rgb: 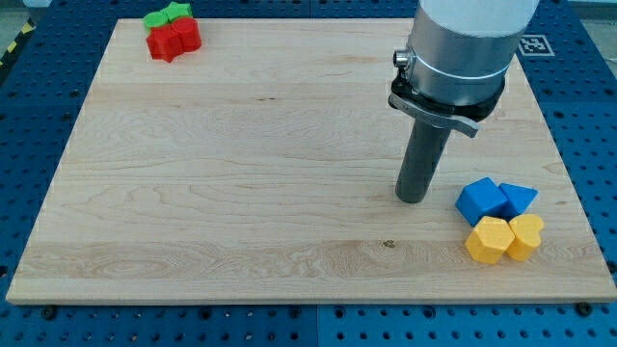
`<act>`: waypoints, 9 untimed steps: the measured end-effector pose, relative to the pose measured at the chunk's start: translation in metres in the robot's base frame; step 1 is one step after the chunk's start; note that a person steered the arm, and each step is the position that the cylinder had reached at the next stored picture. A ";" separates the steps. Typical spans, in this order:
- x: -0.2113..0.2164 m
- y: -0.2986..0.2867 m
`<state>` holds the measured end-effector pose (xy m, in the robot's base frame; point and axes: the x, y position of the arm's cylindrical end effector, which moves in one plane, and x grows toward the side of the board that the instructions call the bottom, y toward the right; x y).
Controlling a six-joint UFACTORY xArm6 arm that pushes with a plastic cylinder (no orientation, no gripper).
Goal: Move the arm towards the green circle
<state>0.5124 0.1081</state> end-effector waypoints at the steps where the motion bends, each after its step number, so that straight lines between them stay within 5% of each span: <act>1: 0.000 0.000; 9: -0.014 -0.068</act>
<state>0.4988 0.0401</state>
